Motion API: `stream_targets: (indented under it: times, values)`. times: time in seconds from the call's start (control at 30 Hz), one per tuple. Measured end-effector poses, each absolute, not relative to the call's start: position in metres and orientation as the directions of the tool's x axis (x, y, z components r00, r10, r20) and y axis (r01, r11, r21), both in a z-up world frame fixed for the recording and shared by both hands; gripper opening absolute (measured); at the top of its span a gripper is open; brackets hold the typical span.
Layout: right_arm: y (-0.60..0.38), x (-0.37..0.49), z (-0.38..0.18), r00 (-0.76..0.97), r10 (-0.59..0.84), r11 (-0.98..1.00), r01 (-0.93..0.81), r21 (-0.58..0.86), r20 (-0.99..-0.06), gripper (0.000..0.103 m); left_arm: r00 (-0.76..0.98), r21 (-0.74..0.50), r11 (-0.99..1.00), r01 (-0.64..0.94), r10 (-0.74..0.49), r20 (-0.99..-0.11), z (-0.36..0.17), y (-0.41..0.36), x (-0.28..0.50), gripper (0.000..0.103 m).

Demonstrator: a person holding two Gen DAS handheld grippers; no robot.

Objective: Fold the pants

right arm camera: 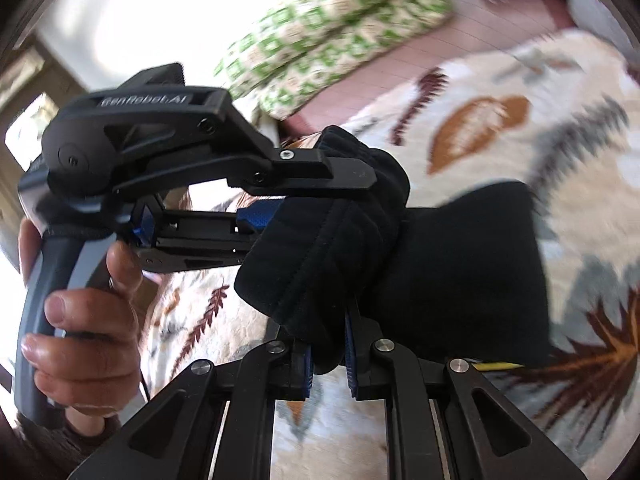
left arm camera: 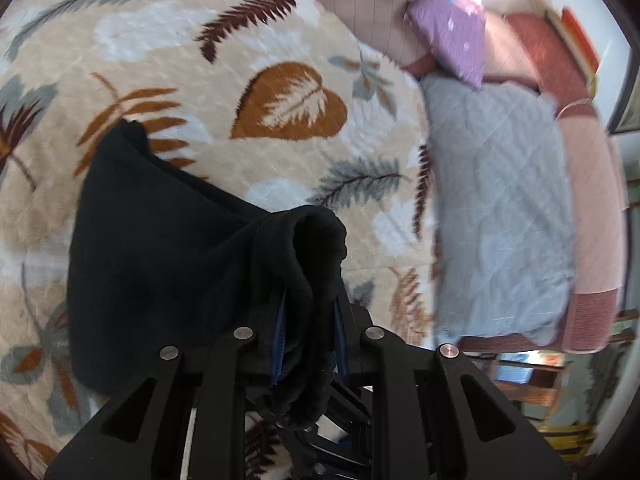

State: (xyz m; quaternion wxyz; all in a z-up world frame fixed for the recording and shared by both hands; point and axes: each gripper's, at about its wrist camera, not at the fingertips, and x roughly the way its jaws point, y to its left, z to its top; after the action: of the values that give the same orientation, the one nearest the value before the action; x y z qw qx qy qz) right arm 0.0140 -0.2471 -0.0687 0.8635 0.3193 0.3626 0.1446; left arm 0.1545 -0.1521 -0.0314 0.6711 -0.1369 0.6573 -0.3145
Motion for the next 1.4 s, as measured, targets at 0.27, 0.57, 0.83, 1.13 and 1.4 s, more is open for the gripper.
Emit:
stream_targets:
  times: [0.27, 0.57, 0.83, 1.13, 1.4]
  values:
    - [-0.306, 0.011, -0.119, 0.692, 0.616, 0.436, 0.100, 0.895, -0.377, 0.021, -0.133, -0.491, 0.820, 0.292, -0.474, -0.870, -0.043, -0.201, 0.156, 0.033]
    - [-0.338, -0.016, -0.114, 0.686, 0.646, 0.368, 0.105, 0.924, -0.335, 0.040, -0.089, -0.433, 0.842, 0.322, -0.429, -0.899, -0.023, -0.194, 0.153, 0.033]
    - [-0.379, -0.054, -0.092, 0.761, 0.535, 0.407, 0.148, 0.901, -0.367, 0.045, 0.051, -0.393, 0.833, 0.390, -0.446, -0.894, 0.020, -0.188, 0.139, 0.033]
    - [-0.370, 0.000, -0.078, 0.686, 0.560, 0.527, 0.137, 0.839, -0.464, 0.052, 0.062, -0.478, 0.828, 0.292, -0.515, -0.855, -0.018, -0.106, 0.090, 0.037]
    - [-0.358, 0.048, -0.081, 0.595, 0.610, 0.580, 0.113, 0.806, -0.523, 0.052, 0.096, -0.614, 0.778, 0.134, -0.627, -0.773, -0.053, -0.111, 0.047, 0.037]
